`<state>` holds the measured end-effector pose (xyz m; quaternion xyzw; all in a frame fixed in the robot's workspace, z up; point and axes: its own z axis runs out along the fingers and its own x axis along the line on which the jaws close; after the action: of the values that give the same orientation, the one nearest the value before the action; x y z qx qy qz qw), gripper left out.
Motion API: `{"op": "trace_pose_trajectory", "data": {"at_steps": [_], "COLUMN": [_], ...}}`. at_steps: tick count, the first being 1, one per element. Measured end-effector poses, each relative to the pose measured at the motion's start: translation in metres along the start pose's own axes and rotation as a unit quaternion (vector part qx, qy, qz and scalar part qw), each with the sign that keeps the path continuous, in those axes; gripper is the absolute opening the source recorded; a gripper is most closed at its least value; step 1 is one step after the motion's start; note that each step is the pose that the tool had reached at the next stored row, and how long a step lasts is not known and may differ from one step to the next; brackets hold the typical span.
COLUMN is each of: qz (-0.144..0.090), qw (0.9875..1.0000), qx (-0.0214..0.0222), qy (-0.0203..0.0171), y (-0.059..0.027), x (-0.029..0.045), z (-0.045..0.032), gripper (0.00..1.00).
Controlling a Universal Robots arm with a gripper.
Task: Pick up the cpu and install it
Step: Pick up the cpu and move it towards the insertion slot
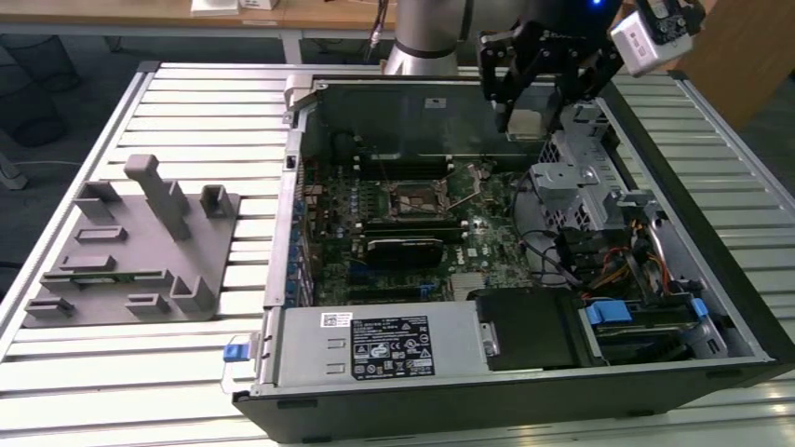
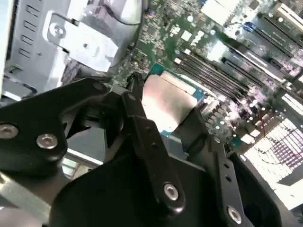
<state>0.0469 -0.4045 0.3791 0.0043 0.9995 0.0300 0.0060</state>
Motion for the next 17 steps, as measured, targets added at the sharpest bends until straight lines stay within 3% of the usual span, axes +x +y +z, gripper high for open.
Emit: {"op": "trace_pose_trajectory", "data": {"at_steps": [17], "qz": [0.000], "qw": [1.0000], "qx": [0.0000], "qy": [0.0000], "y": [0.0001], "x": [0.0020], "z": [-0.0009], "gripper": [0.55]}}
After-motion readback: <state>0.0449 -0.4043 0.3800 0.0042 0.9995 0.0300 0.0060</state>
